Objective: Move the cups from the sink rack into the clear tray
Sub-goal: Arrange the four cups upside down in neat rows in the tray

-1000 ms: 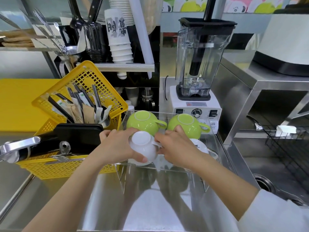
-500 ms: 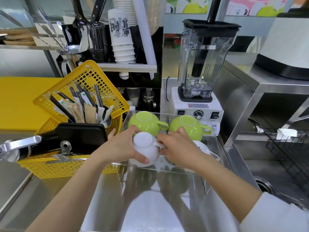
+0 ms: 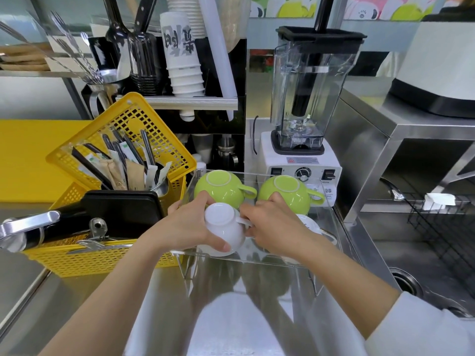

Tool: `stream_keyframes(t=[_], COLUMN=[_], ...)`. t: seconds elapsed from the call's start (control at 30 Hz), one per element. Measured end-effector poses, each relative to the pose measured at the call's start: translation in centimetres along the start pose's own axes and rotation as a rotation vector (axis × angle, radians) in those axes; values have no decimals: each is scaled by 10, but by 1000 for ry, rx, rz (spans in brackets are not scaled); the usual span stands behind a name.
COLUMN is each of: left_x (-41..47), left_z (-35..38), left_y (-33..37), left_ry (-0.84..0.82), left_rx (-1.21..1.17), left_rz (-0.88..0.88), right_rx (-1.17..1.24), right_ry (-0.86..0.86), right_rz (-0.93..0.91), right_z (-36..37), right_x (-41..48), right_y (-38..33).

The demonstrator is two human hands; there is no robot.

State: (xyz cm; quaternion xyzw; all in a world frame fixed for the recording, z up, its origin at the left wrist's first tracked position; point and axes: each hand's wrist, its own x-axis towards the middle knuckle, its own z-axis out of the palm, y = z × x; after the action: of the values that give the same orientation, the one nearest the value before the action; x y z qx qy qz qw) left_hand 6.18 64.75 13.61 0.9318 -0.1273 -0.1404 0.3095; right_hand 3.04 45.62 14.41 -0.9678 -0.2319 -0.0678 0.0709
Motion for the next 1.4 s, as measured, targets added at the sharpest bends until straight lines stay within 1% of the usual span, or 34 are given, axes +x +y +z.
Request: stream_keyframes(t=[0.27, 0.5, 0.77, 1.07, 1.13, 1.2, 1.27, 1.3, 1.33, 1.4], left_x=[-8, -10, -13, -9, -8, -7, -8, -8, -6, -1], left_z=[6, 10, 13, 22, 22, 19, 10, 4, -3, -16], left_y=[13, 18, 30, 33, 32, 29, 23, 18, 13, 2], left_ry=[44, 89, 127, 139, 129, 62, -8, 7, 69, 246], left_rx=[-4, -2, 15, -76, -81, -116, -202, -224, -224, -133], left_rz=[63, 59, 100, 93, 99, 96, 118, 137, 156, 173], right_rx=[-8, -7, 30, 48, 61, 72, 78, 76, 72, 67], right_ry=[2, 18, -41, -37, -27, -23, -25, -24, -19, -11], right_rz=[42, 41, 65, 123, 132, 138, 137, 136, 131, 125], right_z=[-2, -2, -9, -7, -7, -7, -6, -6, -6, -5], right_x=[-7, -9, -13, -17, -17, -16, -17, -17, -17, -17], right_y=[5, 9, 13, 19, 19, 19, 20, 21, 22, 22])
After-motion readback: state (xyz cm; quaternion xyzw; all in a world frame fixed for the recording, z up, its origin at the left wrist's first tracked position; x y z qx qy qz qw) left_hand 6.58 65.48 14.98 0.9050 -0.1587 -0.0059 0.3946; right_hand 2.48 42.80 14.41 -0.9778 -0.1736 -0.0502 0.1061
